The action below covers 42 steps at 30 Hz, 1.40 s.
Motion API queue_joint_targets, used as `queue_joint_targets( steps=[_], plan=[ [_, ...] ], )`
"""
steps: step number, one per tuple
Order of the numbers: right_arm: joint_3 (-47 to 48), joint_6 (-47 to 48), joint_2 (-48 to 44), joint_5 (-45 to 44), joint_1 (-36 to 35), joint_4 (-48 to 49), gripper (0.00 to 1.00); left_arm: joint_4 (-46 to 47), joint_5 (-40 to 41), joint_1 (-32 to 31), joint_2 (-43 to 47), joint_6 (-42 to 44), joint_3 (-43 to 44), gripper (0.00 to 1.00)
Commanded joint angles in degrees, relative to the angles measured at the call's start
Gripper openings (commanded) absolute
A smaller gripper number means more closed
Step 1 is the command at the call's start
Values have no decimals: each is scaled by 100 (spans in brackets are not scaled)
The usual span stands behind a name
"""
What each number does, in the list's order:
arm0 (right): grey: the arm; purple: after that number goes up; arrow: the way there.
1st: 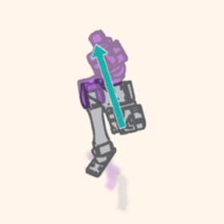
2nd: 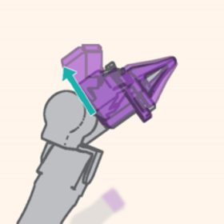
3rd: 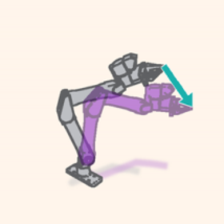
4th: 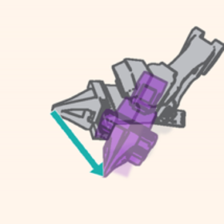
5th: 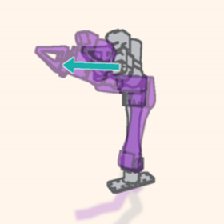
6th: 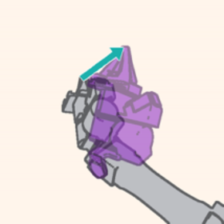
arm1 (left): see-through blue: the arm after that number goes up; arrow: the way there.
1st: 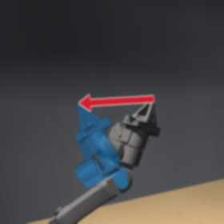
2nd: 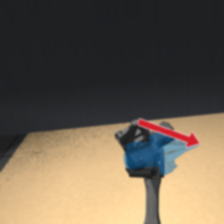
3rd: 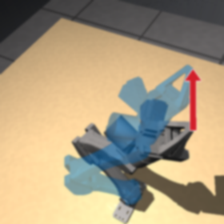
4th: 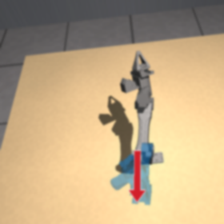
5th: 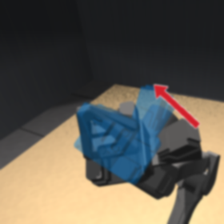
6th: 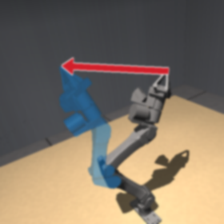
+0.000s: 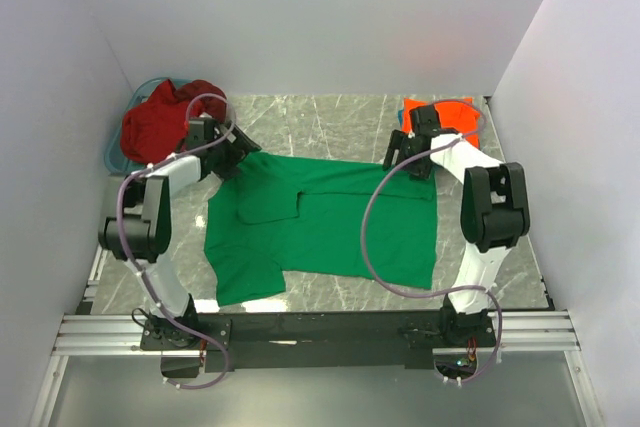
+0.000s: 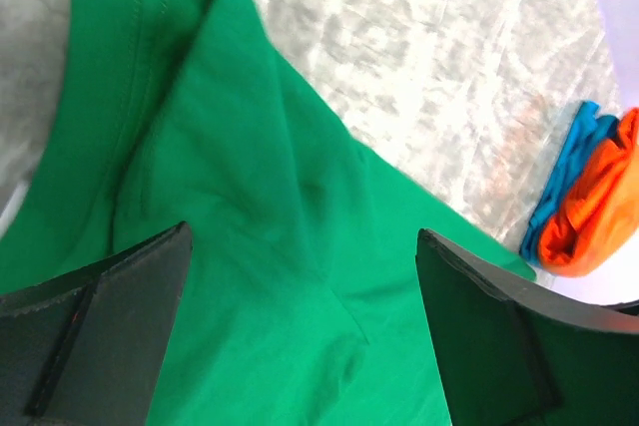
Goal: Fold and stack the t-shirts
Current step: Fold the tshirt
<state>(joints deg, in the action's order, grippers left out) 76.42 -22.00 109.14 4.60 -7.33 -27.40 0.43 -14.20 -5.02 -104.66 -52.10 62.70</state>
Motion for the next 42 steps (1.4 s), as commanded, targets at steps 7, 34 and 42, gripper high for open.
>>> queue_joint_targets(
  steps=[7,34,42],
  plan=[
    [-996,-269,-2062,50,-5,156,90,-1570,232,-350,2641,340,-1134,100],
    [-2413,-182,-3409,58,4,191,92,-4200,1402,-3321,6116,-3139,-4143,97],
    [-2413,-138,-3321,67,4,217,92,-4708,1402,-3401,5914,-3588,-3819,81]
  ],
)
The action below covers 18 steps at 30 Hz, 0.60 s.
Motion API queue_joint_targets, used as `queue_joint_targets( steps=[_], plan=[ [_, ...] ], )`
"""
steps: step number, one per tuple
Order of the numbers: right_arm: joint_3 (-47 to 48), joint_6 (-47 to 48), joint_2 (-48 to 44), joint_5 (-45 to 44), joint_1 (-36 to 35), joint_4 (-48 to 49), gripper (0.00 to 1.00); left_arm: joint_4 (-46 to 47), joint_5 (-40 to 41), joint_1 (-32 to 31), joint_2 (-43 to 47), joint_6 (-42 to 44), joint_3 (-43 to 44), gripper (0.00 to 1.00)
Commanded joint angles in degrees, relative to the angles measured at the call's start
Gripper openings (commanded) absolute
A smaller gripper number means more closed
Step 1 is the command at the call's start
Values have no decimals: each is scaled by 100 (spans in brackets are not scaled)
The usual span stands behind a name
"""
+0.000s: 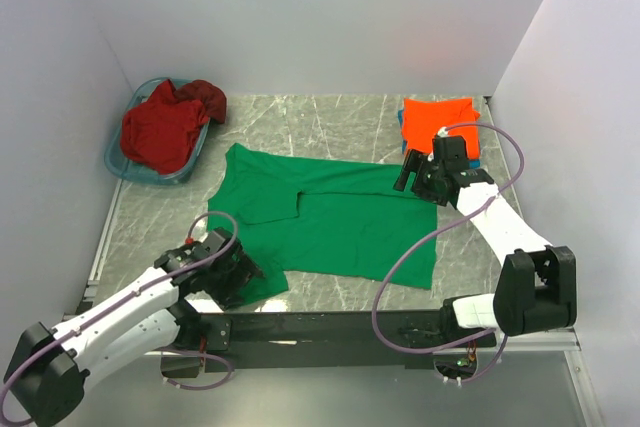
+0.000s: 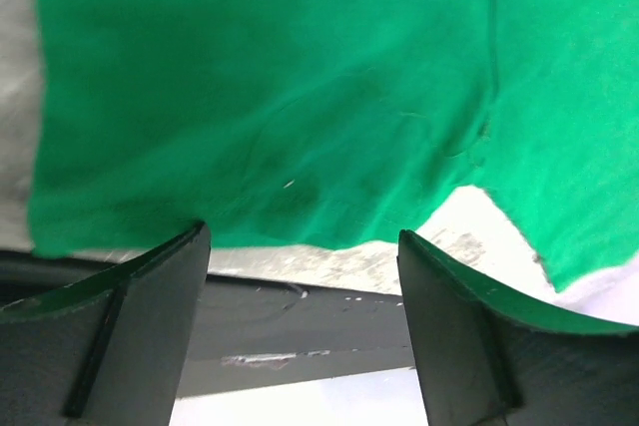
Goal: Fold and stack the t-shirts
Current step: Fold the tshirt
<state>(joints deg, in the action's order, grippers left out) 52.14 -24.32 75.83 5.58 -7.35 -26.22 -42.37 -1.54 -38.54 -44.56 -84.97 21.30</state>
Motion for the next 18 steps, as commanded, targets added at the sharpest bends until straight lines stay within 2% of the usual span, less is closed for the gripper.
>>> queue_joint_targets(
  steps=[1,6,10,18],
  plan=[
    [16,102,37,-40,6,91,92,-526,137,-57,-132,-318,392,81],
    [-20,111,54,-31,-3,126,92,-1018,137,-83,-448,-310,735,80],
    [-20,138,116,65,-3,143,92,-1046,137,-92,-528,-336,683,75],
    [-37,155,186,145,-3,178,92,-44,110,-101,-975,-521,-12,70]
  ],
)
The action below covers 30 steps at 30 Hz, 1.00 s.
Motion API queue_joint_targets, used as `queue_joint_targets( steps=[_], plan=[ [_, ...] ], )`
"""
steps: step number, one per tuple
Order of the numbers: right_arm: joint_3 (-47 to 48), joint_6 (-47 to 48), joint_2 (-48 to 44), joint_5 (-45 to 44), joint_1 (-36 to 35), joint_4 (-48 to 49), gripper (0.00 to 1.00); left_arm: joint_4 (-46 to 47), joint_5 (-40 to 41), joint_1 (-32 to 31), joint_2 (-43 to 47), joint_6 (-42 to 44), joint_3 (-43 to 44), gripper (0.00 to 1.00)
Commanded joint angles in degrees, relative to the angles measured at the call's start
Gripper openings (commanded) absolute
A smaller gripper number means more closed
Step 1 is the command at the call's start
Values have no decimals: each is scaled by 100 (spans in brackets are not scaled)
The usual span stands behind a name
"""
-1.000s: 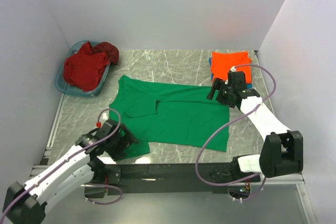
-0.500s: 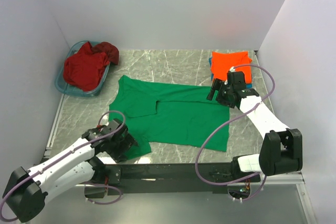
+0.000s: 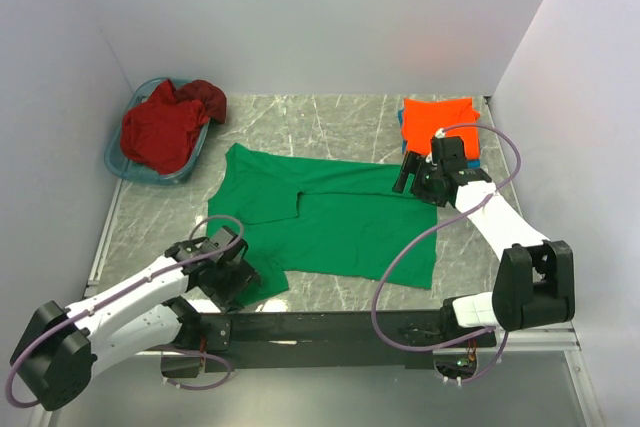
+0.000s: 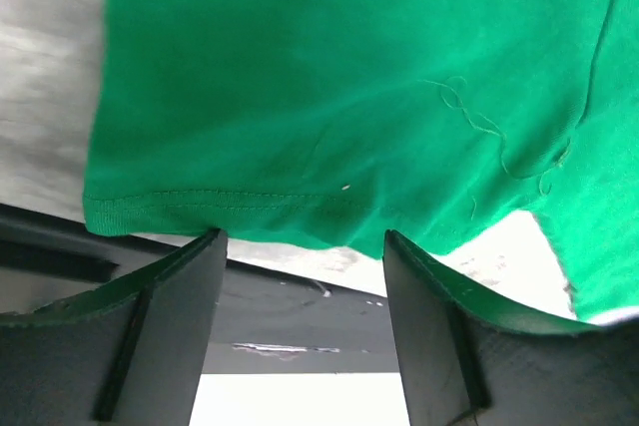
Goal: Fold and stack the t-shirts
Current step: Fold the tshirt
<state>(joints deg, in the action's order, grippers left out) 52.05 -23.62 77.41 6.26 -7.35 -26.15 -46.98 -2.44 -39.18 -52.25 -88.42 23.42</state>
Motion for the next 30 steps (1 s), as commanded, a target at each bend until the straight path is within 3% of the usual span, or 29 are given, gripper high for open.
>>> queue_joint_targets(
  steps=[1,3,6,7,10,15,18,20,30],
  plan=[
    [-28,94,38,86,6,181,92,427,226,-37,-276,-210,-215,70],
    [-29,94,46,77,6,163,92,531,226,-37,-417,-184,-162,67],
    [-46,94,47,129,-3,189,92,629,350,-37,-654,-158,-162,53],
    [-72,94,29,138,-3,207,92,664,332,-37,-707,-158,-180,29],
    [-99,94,3,121,6,198,92,551,428,-37,-839,-202,-171,15],
    [-152,77,-67,130,6,198,92,365,586,-37,-725,-193,13,11],
    [-222,24,-242,-72,-3,67,92,242,665,-37,-629,-123,136,0],
    [-379,-107,-436,-151,-11,-21,92,190,709,-37,-594,-26,233,0],
    [-1996,-1267,-2622,347,-3,-1215,93,189,753,-37,-479,457,462,0]
  ],
)
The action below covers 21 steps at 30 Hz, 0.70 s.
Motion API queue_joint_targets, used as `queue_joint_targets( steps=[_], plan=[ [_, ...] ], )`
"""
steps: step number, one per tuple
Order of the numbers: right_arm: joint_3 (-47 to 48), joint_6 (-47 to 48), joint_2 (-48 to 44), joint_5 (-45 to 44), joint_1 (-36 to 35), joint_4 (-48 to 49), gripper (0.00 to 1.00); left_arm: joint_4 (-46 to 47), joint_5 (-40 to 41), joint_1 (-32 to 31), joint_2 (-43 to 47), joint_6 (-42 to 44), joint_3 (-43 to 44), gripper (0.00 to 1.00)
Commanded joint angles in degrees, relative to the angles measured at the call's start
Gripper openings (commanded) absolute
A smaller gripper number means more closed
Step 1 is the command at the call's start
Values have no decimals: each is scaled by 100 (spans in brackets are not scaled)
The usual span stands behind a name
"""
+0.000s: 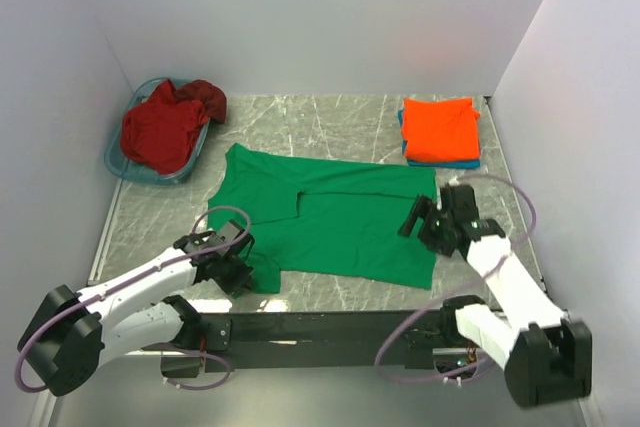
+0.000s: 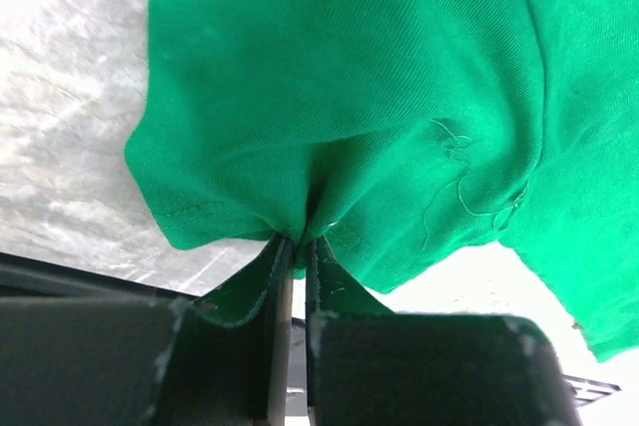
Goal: Fold and stack the t-shirts
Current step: Fold the tshirt
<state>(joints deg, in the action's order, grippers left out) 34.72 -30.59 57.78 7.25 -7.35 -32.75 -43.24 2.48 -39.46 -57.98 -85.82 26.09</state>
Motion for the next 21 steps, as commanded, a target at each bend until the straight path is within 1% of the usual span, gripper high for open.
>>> queue_joint_targets(
  steps=[1,3,6,8,14,19,21],
  plan=[
    [-438,-675,-863,321,-3,-652,93,-115,253,-9,128,241,195,0],
    [-580,-1044,-1310,400,-3,-985,93,-27,192,-9,277,285,160,0],
    [-975,-1475,-1716,724,-20,-1207,92,88,192,-9,445,294,116,0],
    [-1125,-1599,-1796,682,-20,-1417,91,140,165,-9,532,303,81,0],
    [-1064,-1625,-1893,489,-64,-1971,90,316,156,-9,594,391,107,0],
    [-1476,-1784,-1858,576,-64,-1674,87,308,253,-9,524,426,221,0],
    [-1477,-1801,-1771,384,-64,-1577,86,299,270,-9,498,443,230,0]
  ],
)
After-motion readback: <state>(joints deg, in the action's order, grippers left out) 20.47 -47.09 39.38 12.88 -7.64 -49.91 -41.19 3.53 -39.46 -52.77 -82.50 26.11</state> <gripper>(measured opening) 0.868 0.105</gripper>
